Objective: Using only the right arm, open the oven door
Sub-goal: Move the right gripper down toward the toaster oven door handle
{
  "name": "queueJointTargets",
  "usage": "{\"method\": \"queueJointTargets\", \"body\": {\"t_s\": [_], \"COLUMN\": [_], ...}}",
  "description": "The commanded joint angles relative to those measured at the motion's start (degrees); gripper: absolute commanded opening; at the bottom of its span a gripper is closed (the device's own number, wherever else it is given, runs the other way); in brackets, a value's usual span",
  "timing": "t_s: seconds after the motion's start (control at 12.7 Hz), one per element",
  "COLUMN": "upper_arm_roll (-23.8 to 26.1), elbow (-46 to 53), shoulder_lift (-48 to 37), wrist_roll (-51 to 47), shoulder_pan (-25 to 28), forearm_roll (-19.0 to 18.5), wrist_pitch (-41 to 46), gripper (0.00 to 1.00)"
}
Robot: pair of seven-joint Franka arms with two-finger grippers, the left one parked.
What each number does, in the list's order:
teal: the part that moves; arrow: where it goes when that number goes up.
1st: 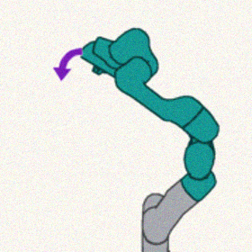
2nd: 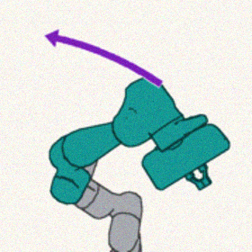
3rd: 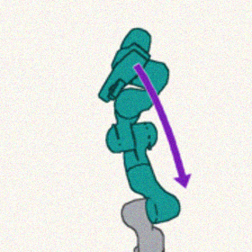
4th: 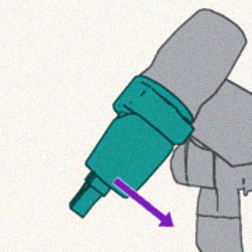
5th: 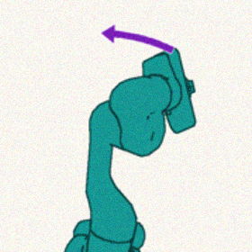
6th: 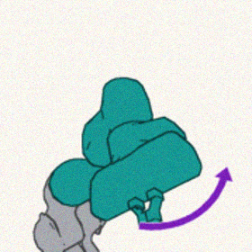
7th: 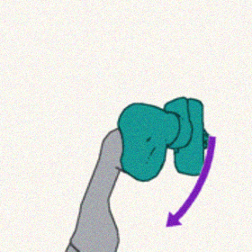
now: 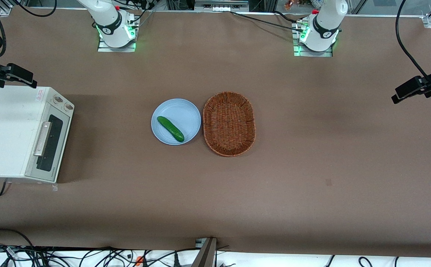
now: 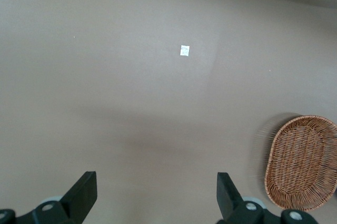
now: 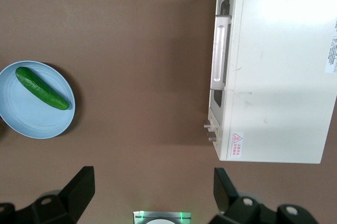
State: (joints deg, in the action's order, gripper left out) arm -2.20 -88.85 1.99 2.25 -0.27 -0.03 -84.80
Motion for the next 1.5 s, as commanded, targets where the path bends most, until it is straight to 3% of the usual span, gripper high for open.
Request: {"method": "queueJointTargets", "body": {"t_s": [0.0,0.79,0.94,1.18,1.34,1.42], "upper_arm_roll": [0.4,0.4,0.4,0.4,0.4,0.4], "elbow": [0.9,-2.1,-2.0,-1.8,-1.8,-1.8], "shoulder_lift": [0.2,3.7,6.6,10.7,12.9,13.9], "wrist_roll": [-0.1,0.2,-0.3,-0.6,-0.6,-0.6], "shoulder_pan": [0.7,1.3,2.6,6.3,6.9,7.7], "forearm_roll": [-0.4,-0.8,-3.1,-9.6,-11.9,-14.6], "wrist_pitch": [1.1,0.9,0.3,-0.7,-1.8,-2.5], "gripper": [1.00,1.00,0.85,0.45,0.28,0.15]}}
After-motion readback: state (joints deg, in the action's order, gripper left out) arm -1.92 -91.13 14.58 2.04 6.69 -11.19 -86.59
